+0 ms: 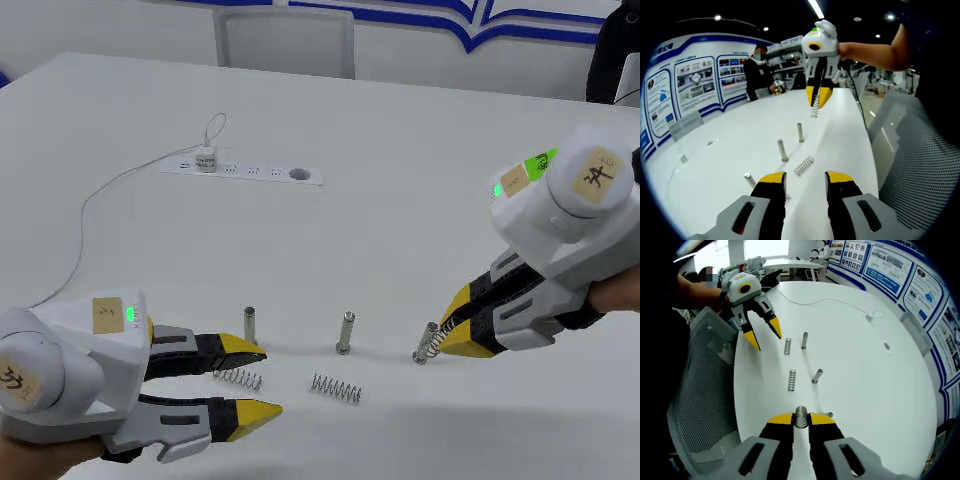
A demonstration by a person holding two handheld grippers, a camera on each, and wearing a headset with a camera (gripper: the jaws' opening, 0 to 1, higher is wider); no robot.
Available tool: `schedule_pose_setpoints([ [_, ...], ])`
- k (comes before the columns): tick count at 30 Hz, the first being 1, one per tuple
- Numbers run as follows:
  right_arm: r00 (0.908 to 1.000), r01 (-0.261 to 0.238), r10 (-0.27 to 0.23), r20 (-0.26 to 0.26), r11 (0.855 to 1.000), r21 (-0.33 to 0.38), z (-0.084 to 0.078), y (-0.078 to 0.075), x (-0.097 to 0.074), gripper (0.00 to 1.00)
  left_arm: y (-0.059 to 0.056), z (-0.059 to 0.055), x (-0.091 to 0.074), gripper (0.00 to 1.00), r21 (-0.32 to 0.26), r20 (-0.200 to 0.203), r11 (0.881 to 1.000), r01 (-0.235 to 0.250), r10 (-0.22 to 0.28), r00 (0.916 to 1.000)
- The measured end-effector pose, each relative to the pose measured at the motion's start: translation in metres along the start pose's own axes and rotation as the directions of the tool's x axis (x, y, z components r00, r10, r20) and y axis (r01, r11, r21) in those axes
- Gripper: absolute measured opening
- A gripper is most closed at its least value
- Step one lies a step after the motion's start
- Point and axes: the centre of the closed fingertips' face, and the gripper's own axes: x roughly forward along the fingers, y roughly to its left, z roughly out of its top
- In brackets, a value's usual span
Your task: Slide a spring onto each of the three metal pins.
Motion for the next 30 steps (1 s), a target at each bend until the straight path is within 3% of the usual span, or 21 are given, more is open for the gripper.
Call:
schedule_pose_setpoints([
  [15,0.9944,0.042,-0.043,-0.096,0.999,-0.019,-0.013,-0.031,0.003,0.12,0.008,-0.001,-0.012,0.43,-0.050,0.025,0.996,-0.073,0.075,0.9969],
  [30,0.9871,0.013,-0.017,-0.159,1.000,-0.023,-0.020,-0.045,0.021,0.12,0.014,-0.009,-0.022,0.51,-0.096,0.029,0.988,-0.121,0.124,0.9919],
])
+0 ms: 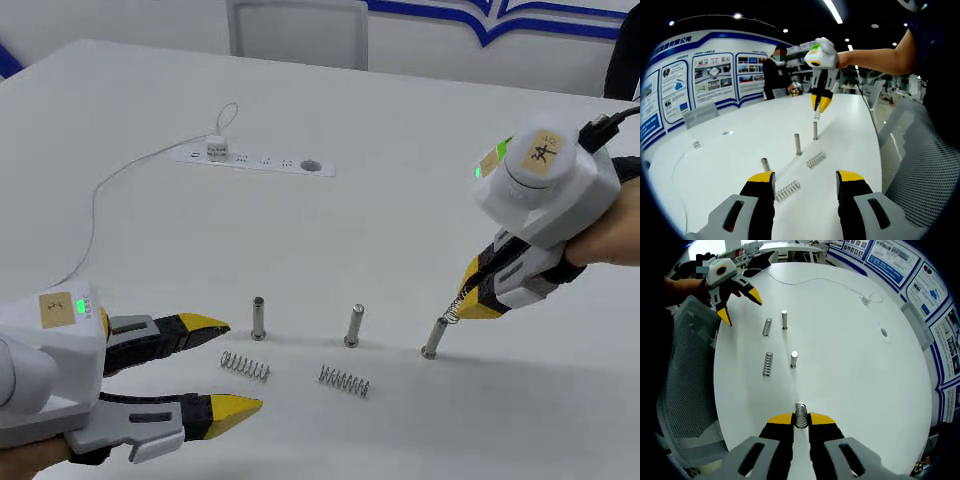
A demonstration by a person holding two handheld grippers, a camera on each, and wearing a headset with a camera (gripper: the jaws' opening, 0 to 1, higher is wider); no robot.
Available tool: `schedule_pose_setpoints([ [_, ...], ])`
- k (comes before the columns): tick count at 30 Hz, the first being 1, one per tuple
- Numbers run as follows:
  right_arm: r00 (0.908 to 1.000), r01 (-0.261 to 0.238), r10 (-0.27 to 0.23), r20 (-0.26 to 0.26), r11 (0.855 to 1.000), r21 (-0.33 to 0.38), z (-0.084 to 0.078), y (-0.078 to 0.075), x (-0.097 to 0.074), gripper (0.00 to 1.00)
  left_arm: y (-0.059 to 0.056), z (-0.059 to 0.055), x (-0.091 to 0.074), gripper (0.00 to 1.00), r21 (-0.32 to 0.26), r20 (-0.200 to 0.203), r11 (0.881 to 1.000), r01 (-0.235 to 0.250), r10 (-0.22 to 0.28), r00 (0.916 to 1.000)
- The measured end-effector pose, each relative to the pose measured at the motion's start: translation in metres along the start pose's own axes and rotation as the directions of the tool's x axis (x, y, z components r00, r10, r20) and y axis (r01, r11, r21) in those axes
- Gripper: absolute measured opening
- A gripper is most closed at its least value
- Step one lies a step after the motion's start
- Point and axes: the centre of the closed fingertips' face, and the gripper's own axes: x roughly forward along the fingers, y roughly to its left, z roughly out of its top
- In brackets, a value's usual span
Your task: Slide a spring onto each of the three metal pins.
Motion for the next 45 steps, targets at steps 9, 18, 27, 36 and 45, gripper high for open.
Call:
schedule_pose_setpoints([
  [9,0.9997,-0.014,0.014,-0.022,1.000,-0.004,-0.001,-0.002,0.007,0.12,0.003,-0.001,-0.001,0.53,-0.010,0.001,1.000,-0.010,0.010,0.9999],
  [18,0.9983,-0.032,0.032,-0.050,0.999,-0.009,-0.002,-0.002,0.016,0.12,0.003,-0.002,-0.001,0.54,-0.013,-0.001,1.000,-0.009,0.009,1.0000],
  [27,0.9944,-0.053,0.053,-0.091,0.999,-0.002,-0.005,-0.003,0.029,0.12,0.004,-0.002,-0.002,0.54,-0.011,-0.004,1.000,-0.010,0.010,0.9999],
  [36,0.9896,-0.065,0.066,-0.128,0.998,0.008,-0.011,0.000,0.049,0.12,0.004,-0.002,-0.003,0.53,-0.010,-0.008,1.000,-0.012,0.011,0.9999],
  [45,0.9872,-0.069,0.071,-0.143,0.997,0.020,-0.017,-0.001,0.064,0.12,0.003,-0.003,-0.003,0.53,-0.008,-0.013,1.000,-0.010,0.010,0.9999],
])
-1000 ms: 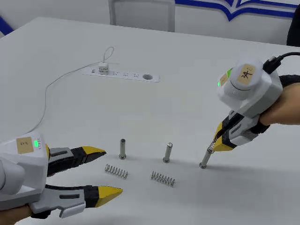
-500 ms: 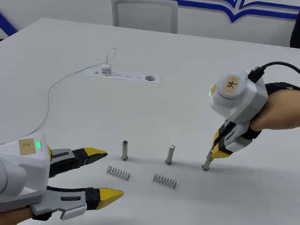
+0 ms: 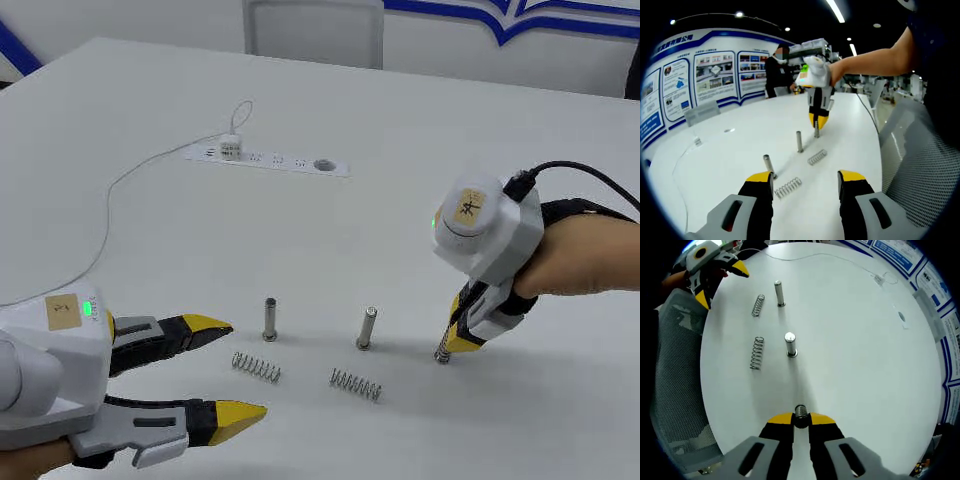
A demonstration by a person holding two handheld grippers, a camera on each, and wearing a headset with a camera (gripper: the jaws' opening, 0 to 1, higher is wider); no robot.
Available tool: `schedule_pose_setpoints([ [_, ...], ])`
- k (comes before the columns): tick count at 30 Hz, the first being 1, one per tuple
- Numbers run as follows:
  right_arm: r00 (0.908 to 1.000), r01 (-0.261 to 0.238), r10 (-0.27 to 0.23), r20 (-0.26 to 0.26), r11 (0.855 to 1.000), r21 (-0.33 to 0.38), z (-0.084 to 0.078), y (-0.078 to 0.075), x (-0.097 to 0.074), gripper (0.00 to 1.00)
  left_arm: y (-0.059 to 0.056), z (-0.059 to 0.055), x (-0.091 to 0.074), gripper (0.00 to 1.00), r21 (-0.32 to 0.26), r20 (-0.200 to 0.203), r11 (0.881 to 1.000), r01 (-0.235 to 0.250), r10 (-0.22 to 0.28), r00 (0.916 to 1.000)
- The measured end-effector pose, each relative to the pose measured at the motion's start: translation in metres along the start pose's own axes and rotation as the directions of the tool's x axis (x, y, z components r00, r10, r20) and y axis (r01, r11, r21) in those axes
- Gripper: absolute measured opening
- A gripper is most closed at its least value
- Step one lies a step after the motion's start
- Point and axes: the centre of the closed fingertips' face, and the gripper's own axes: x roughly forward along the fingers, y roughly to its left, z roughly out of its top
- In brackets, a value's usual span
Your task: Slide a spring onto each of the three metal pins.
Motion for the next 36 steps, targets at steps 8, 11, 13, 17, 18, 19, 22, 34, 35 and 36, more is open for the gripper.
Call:
schedule_pose_setpoints([
  [8,1.0000,-0.003,0.003,0.000,1.000,0.009,-0.001,0.000,0.005,0.12,0.001,-0.001,-0.001,0.53,0.000,-0.003,1.000,-0.003,0.003,1.0000],
  [11,1.0000,-0.004,0.004,0.008,1.000,0.010,-0.001,0.001,0.005,0.13,0.001,-0.001,-0.001,0.53,0.000,-0.002,1.000,-0.003,0.003,1.0000],
  [13,0.9999,-0.005,0.004,0.014,1.000,0.012,-0.002,0.002,0.003,0.13,0.001,0.000,-0.001,0.53,0.001,-0.002,1.000,-0.002,0.002,1.0000],
  [17,0.9995,0.006,-0.006,0.032,1.000,0.013,-0.002,0.002,-0.003,0.18,0.000,0.000,0.000,0.53,0.004,-0.001,1.000,0.000,0.000,1.0000],
  [18,0.9993,0.008,-0.008,0.036,1.000,0.012,-0.002,0.002,-0.004,0.18,0.000,0.001,0.000,0.52,0.004,-0.001,1.000,0.001,-0.001,1.0000],
  [19,0.9990,0.015,-0.016,0.041,1.000,0.011,-0.002,0.002,-0.006,0.19,0.000,0.001,0.000,0.52,0.005,-0.001,1.000,0.003,-0.003,1.0000],
  [22,0.9982,0.033,-0.033,0.051,0.999,0.009,-0.002,0.003,-0.012,0.21,-0.001,0.002,0.001,0.52,0.008,0.000,1.000,0.007,-0.007,1.0000],
  [34,0.9903,0.064,-0.060,0.125,0.998,-0.021,0.026,0.022,-0.031,0.23,-0.003,0.004,0.003,0.51,0.016,0.000,1.000,0.015,-0.015,0.9999],
  [35,0.9900,0.061,-0.057,0.129,0.998,-0.025,0.028,0.024,-0.030,0.23,-0.003,0.004,0.003,0.51,0.017,0.000,1.000,0.015,-0.015,0.9999],
  [36,0.9899,0.056,-0.052,0.132,0.998,-0.029,0.031,0.027,-0.029,0.23,-0.003,0.004,0.003,0.51,0.017,0.000,1.000,0.016,-0.016,0.9999],
])
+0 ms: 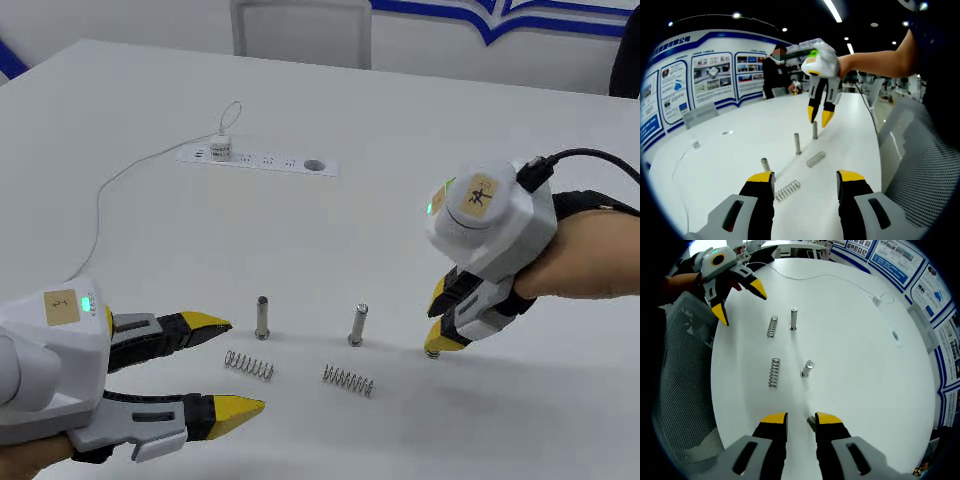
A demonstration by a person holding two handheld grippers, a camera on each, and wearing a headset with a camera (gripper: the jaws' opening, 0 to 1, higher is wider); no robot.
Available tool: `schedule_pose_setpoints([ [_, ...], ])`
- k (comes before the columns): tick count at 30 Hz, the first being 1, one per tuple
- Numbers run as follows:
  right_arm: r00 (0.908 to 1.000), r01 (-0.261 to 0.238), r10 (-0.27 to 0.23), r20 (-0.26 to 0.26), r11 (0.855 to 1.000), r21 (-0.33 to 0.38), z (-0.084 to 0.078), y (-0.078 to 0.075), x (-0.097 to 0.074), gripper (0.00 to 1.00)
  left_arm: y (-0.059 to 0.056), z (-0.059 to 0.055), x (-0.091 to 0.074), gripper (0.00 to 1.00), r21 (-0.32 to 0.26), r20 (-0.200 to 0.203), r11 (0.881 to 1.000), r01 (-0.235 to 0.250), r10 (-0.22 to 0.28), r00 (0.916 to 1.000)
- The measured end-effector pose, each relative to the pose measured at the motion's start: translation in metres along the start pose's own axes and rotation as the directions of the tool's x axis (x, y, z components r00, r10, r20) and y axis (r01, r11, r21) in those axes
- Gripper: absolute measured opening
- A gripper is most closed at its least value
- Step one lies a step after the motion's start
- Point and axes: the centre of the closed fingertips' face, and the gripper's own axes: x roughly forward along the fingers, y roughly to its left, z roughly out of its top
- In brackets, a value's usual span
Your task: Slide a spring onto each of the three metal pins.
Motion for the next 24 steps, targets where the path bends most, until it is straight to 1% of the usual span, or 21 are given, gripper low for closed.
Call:
schedule_pose_setpoints([
  [7,0.9986,-0.045,0.045,0.029,0.999,-0.001,0.016,0.018,0.013,0.20,-0.001,-0.001,-0.001,0.51,0.003,-0.005,1.000,0.000,0.000,1.0000],
  [10,0.9968,-0.072,0.072,0.035,0.997,-0.003,0.022,0.028,0.023,0.20,-0.002,-0.001,0.000,0.50,0.005,-0.007,1.000,0.002,-0.002,1.0000],
  [13,0.9956,-0.088,0.088,0.032,0.996,-0.005,0.024,0.035,0.033,0.19,-0.002,-0.001,0.001,0.50,0.006,-0.007,1.000,0.004,-0.004,1.0000],
  [17,0.9941,-0.102,0.102,0.038,0.995,0.006,0.027,0.039,0.044,0.17,-0.003,-0.001,0.001,0.50,0.006,-0.010,1.000,0.007,-0.007,0.9999],
  [24,0.9928,-0.114,0.113,0.039,0.993,0.027,0.029,0.042,0.055,0.16,-0.003,-0.001,0.001,0.49,0.008,-0.010,1.000,0.010,-0.010,0.9999],
])
